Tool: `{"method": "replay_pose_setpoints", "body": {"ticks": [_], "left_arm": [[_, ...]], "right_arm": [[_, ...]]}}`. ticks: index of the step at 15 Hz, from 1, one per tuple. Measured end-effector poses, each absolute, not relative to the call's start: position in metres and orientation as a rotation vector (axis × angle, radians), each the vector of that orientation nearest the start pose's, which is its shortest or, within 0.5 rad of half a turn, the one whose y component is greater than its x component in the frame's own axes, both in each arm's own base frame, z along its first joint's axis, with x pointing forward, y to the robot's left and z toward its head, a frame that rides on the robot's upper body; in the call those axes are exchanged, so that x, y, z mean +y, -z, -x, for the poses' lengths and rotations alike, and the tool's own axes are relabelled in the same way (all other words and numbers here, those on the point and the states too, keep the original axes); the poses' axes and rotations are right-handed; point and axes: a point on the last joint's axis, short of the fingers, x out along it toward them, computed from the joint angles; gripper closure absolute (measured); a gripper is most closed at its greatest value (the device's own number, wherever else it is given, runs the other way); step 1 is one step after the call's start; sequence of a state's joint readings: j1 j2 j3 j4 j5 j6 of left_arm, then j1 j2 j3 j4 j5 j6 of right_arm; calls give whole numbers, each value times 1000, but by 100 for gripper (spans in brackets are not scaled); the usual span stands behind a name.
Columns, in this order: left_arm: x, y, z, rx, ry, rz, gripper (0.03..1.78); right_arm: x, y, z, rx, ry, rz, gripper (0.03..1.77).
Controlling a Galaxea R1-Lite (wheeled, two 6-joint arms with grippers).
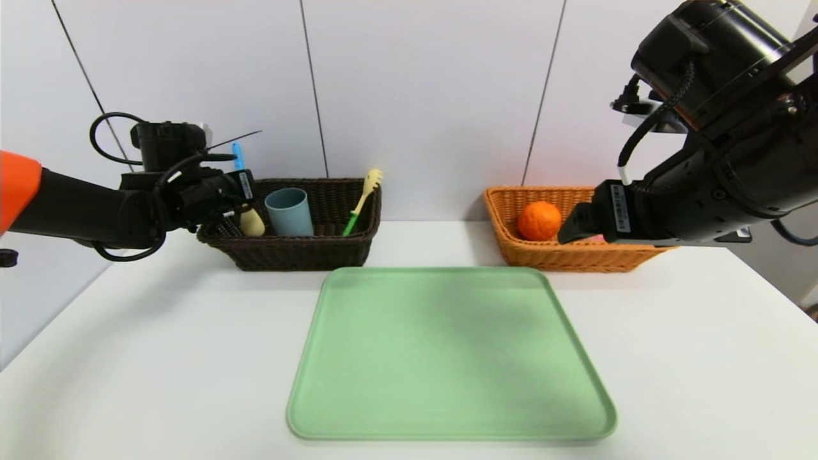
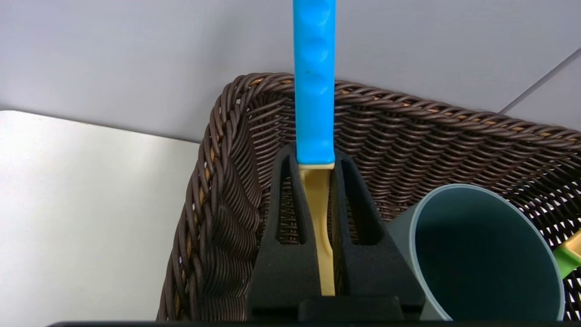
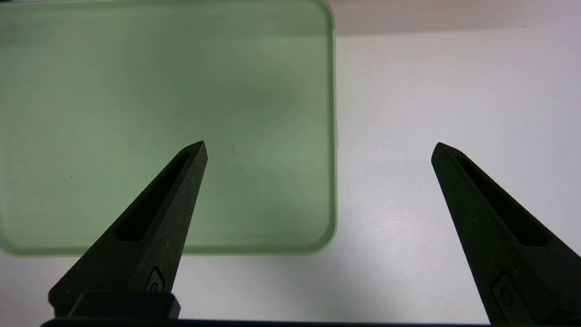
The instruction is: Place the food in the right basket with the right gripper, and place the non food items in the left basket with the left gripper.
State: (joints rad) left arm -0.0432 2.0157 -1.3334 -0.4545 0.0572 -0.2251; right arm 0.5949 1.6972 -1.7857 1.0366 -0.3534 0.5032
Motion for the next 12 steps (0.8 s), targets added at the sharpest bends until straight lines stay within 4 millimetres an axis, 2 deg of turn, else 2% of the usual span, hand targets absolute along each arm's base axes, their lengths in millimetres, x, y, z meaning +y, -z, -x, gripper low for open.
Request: {"method": "replay_pose_setpoints", "body": {"ticks": [1,2,5,7,9,12], "left_arm": [[-17,-195,-412,228,-39,212,167],[-17,-193,-413,232,-40,213,159],[-17,-193,-413,231,-39,213,113],[-17,-202,-410,207,-36,214,90],[-17,-222,-406,154,-31,194,72],[-15,-276,-387,31,-47,158,52]], "right_arm": [[142,-306,-223,867,-5,-38,9],[142,-306,-223,867,-6,-37,9],[142,-306,-223,867,-5,-37,9],[142,-306,-223,867,-5,-37,9],[142,-306,-223,866,-4,-37,9],[138,-310,-221,832,31,-30,9]]}}
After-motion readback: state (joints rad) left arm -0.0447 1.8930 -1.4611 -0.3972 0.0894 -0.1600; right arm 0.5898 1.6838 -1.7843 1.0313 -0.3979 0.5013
